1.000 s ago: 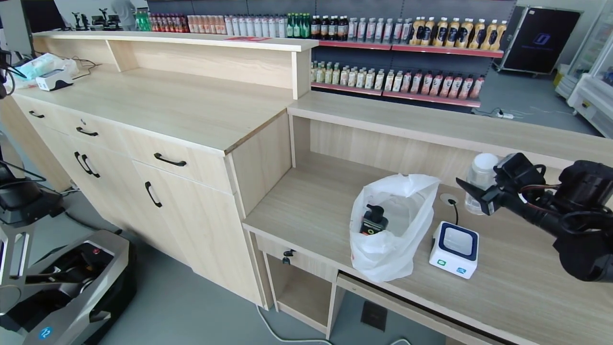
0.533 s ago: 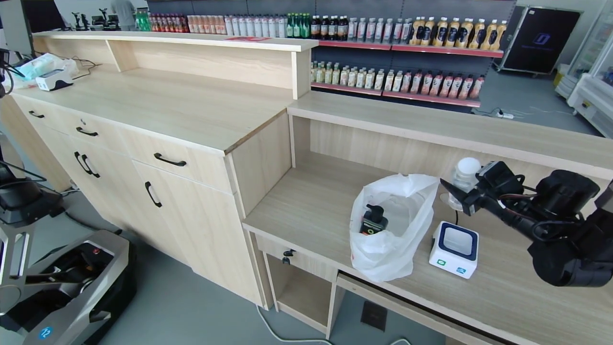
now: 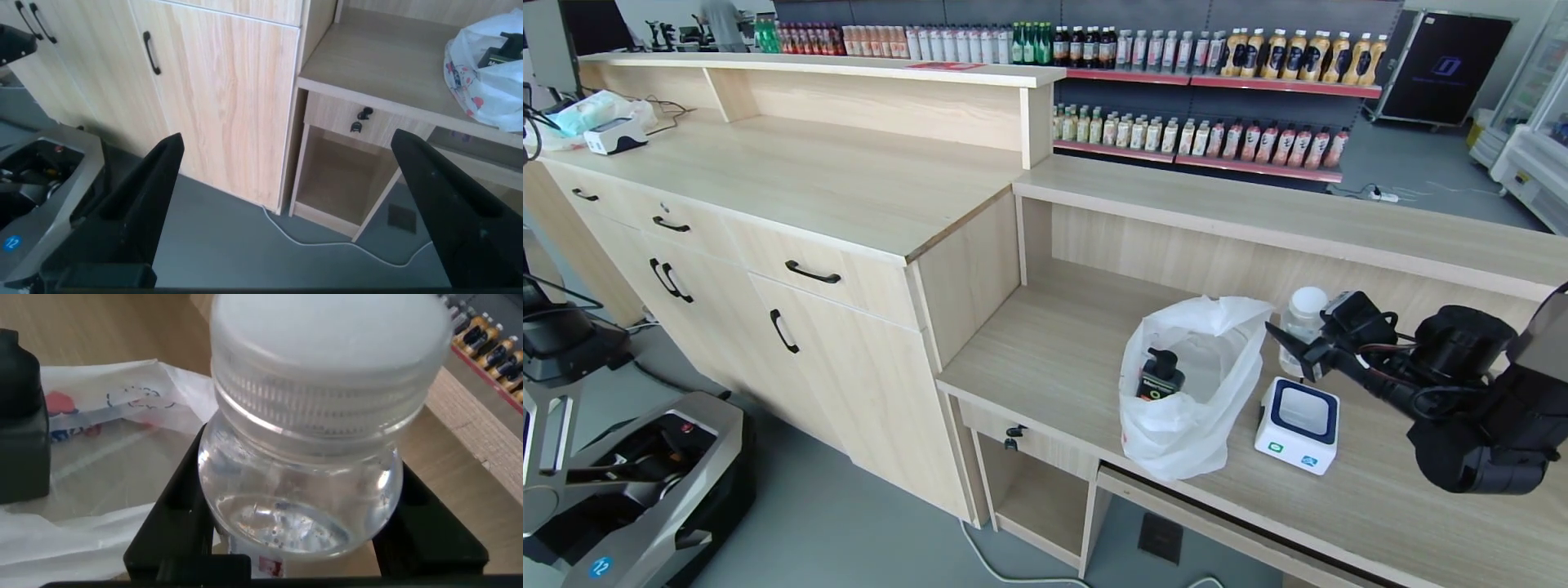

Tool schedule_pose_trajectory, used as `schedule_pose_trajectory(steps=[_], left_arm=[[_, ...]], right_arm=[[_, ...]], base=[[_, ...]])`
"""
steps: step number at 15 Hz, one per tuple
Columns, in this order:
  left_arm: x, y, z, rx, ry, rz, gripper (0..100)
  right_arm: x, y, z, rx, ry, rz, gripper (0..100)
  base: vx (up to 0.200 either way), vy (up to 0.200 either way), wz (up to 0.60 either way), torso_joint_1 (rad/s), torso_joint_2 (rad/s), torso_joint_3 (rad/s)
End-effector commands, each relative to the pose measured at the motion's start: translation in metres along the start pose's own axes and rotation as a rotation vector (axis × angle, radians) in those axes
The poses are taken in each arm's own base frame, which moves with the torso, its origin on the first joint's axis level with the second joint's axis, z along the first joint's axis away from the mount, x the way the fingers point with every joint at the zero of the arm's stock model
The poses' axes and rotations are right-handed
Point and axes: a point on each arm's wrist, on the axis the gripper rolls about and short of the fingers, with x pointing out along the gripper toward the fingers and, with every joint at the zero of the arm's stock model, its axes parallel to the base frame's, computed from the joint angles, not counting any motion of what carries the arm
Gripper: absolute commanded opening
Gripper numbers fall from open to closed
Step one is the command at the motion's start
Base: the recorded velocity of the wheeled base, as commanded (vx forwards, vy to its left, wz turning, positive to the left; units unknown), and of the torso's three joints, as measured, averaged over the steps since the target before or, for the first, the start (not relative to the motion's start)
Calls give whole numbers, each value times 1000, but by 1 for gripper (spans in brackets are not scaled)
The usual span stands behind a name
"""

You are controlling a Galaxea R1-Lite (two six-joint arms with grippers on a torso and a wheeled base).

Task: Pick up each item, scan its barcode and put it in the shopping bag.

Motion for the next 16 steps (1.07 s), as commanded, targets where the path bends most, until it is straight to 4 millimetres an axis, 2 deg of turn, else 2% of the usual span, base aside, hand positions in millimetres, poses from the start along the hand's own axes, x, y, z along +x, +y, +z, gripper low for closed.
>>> schedule_pose_trajectory(steps=[1,4,13,14,16], left_arm=[[0,0,0,0,0,0,100],[0,0,0,0,0,0,100],[0,0,0,0,0,0,100],[0,0,0,1,0,0,100],[0,0,0,0,0,0,100]], right_arm=[[3,0,-4,-1,-2,-1,0],[12,-2,-6,17,-21,-12,0],[15,4,-11,36,-14,2,0],[14,0,-5,33,-28,-8,0],[-1,-28,42,82,-116,-76,0]], base=[[0,0,0,0,0,0],[0,0,0,0,0,0],[0,0,0,0,0,0],[0,0,0,0,0,0],[0,0,0,0,0,0]])
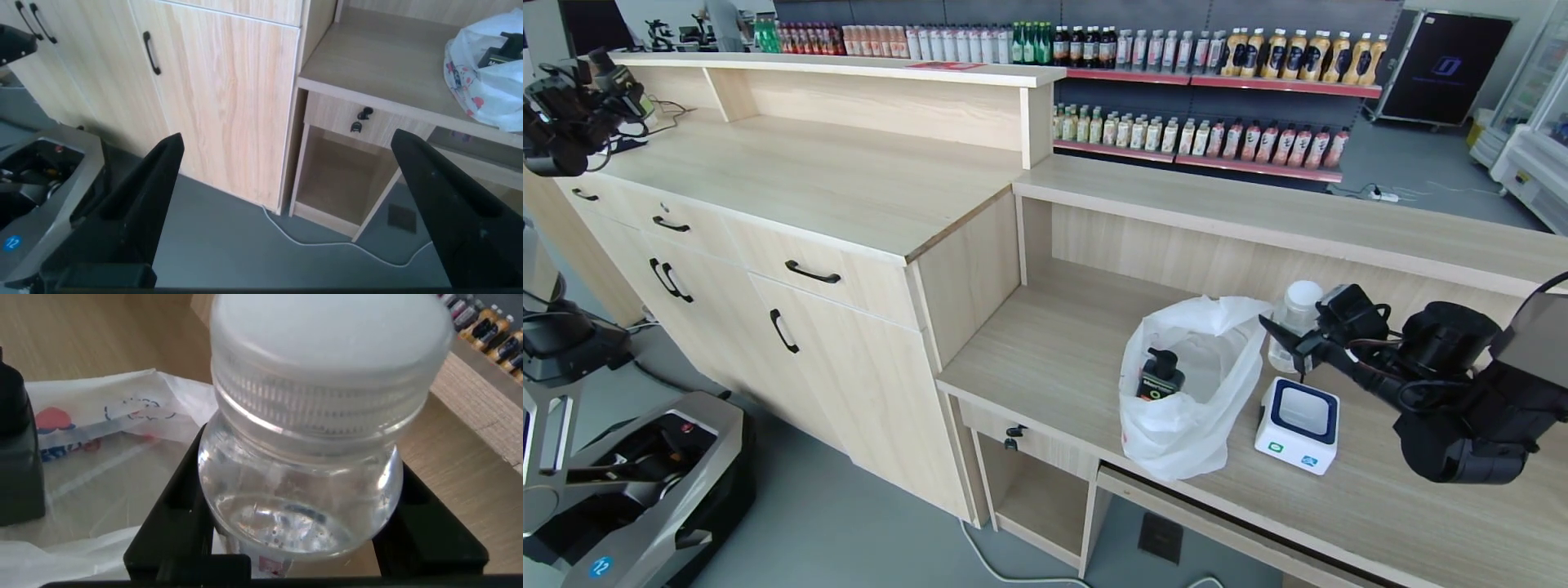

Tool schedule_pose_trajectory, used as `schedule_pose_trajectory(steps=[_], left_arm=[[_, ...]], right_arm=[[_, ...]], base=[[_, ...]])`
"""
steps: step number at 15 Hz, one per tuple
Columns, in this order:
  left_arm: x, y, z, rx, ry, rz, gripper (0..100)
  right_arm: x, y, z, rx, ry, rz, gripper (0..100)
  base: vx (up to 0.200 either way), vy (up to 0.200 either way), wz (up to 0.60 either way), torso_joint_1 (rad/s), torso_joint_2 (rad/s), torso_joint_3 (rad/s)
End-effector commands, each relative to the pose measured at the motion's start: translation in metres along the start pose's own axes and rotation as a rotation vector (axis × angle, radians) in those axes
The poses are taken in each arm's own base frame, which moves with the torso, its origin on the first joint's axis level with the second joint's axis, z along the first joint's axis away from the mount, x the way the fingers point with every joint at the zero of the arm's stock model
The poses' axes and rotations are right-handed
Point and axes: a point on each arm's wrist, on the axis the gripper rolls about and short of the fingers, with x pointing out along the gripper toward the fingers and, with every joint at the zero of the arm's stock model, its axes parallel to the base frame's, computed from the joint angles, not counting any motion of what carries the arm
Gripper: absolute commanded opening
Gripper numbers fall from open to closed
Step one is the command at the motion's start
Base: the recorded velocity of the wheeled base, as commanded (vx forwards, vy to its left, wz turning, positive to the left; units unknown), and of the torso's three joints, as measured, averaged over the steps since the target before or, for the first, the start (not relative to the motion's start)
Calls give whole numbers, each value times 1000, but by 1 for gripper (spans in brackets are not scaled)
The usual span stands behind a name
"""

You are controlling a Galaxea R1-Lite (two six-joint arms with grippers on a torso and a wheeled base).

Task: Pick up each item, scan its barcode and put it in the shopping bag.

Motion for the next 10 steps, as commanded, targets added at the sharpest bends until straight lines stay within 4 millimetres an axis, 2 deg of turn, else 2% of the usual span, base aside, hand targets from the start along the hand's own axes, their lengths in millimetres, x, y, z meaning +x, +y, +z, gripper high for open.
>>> schedule_pose_trajectory(steps=[1,2,4,5,7,8,10], left_arm=[[0,0,0,-1,0,0,100],[0,0,0,-1,0,0,100],[0,0,0,-1,0,0,100],[0,0,0,-1,0,0,100],[0,0,0,-1,0,0,100],[0,0,0,-1,0,0,100],[0,0,0,-1,0,0,100]], right_arm=[[-27,-38,72,94,-95,-81,0],[-48,-57,85,176,-39,-128,0],[-87,-78,87,339,213,-222,0],[-98,-80,85,368,288,-257,0],[-138,-75,88,410,481,-451,0],[-146,-73,95,408,489,-513,0],[-149,-73,103,405,460,-547,0]], base=[[0,0,0,0,0,0],[0,0,0,0,0,0],[0,0,0,0,0,0],[0,0,0,0,0,0],[0,0,0,0,0,0],[0,0,0,0,0,0],[0,0,0,0,0,0]])
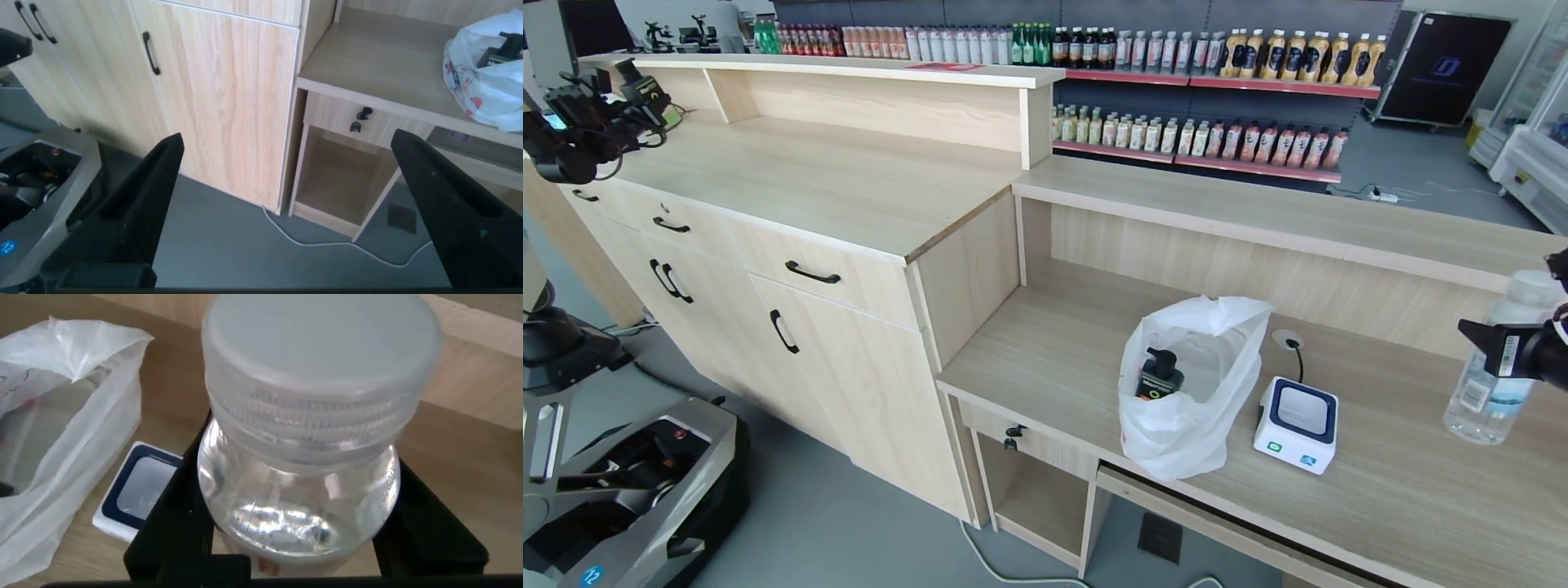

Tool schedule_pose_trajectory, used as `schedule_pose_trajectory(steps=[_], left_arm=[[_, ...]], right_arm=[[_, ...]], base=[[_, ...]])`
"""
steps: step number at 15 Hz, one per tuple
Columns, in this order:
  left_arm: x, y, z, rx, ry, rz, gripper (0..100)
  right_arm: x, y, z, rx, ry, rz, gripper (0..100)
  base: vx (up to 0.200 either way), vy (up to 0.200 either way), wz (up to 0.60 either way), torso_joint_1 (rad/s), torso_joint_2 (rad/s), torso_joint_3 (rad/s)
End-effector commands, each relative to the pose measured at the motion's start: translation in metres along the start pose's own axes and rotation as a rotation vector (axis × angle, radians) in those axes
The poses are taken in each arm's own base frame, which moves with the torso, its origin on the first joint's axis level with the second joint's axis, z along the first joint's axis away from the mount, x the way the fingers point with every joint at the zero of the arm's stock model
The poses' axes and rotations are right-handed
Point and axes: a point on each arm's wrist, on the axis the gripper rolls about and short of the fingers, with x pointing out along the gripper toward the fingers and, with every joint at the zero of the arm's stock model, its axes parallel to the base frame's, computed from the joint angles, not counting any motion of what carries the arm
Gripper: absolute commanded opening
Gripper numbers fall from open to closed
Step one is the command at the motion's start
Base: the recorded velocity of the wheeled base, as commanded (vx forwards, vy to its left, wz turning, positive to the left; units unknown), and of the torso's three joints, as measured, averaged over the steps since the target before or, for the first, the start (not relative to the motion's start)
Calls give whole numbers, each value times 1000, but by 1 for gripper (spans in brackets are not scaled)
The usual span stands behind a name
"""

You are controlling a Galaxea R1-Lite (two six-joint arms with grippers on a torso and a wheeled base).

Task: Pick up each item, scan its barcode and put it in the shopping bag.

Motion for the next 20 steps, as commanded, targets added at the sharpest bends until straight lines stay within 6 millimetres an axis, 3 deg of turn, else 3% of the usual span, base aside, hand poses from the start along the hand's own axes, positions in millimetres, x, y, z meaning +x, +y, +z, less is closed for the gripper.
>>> schedule_pose_trajectory(steps=[1,5,7,9,10,13,17,20], left_arm=[[0,0,0,0,0,-1,100],[0,0,0,1,0,-1,100],[0,0,0,1,0,-1,100],[0,0,0,0,0,-1,100],[0,0,0,0,0,-1,100],[0,0,0,0,0,-1,100],[0,0,0,1,0,-1,100],[0,0,0,0,0,-1,100]], right_arm=[[-21,-1,18,28,-96,-17,0],[1,21,30,82,-142,71,0],[28,38,29,85,-172,125,0],[56,48,19,87,-202,148,0],[77,52,7,85,-200,157,0],[115,59,-22,86,-183,170,0],[153,64,-39,111,-174,170,0],[168,66,-45,106,-182,169,0]], base=[[0,0,600,2,2,2],[0,0,600,0,5,5],[0,0,600,10,5,0],[0,0,300,1,1,-1],[0,0,0,0,0,0],[0,0,0,0,0,0],[0,0,0,0,0,0],[0,0,0,0,0,0]])
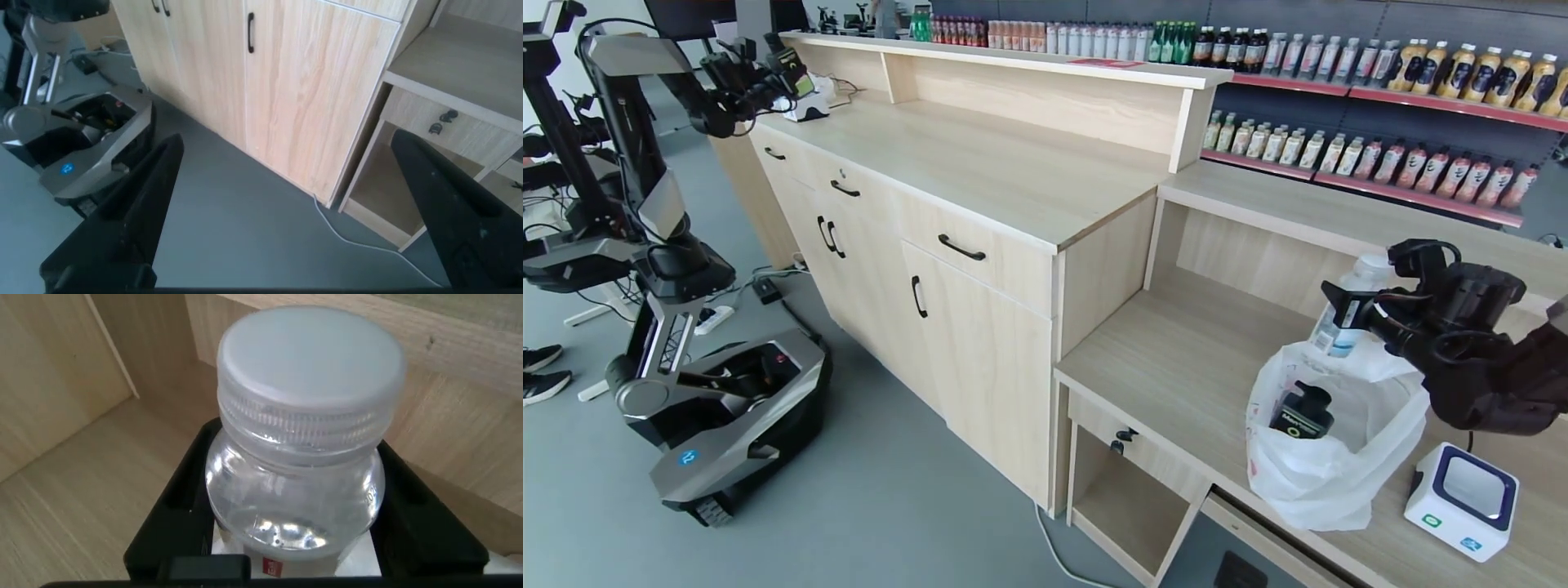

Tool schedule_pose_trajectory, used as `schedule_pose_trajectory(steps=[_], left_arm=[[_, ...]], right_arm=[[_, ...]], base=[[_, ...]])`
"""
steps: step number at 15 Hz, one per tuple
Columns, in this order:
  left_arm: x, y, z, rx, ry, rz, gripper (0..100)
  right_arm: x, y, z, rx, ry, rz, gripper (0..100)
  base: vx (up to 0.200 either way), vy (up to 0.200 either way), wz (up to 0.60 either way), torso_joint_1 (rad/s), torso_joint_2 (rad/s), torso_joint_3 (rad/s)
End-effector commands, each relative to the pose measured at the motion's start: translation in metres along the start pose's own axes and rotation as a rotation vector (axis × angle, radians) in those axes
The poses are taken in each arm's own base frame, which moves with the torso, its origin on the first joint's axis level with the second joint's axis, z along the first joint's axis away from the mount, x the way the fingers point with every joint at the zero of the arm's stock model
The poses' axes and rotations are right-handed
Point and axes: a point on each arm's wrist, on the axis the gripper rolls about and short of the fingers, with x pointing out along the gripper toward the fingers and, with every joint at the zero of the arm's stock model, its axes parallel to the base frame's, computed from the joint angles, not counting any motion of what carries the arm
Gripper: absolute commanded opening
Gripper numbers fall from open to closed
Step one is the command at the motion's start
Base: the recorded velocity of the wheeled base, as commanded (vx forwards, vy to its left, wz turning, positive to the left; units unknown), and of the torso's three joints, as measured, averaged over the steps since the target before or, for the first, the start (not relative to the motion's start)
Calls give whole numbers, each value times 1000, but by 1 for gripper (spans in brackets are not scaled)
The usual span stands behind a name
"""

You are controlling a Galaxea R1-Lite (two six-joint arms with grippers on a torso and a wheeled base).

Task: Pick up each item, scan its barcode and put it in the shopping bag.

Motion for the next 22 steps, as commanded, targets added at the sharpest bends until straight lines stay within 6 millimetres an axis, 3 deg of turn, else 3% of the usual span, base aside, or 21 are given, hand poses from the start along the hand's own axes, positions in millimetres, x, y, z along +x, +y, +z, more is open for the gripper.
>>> schedule_pose_trajectory(steps=[1,6,22], left_arm=[[0,0,0,-1,-1,0,100],[0,0,0,-1,-1,0,100],[0,0,0,-1,-1,0,100]], right_arm=[[10,-2,-22,-2,41,-3,0],[13,-14,-38,-47,20,-31,0],[6,-13,-67,-78,100,-11,0]], base=[[0,0,0,0,0,0],[0,0,0,0,0,0],[0,0,0,0,0,0]])
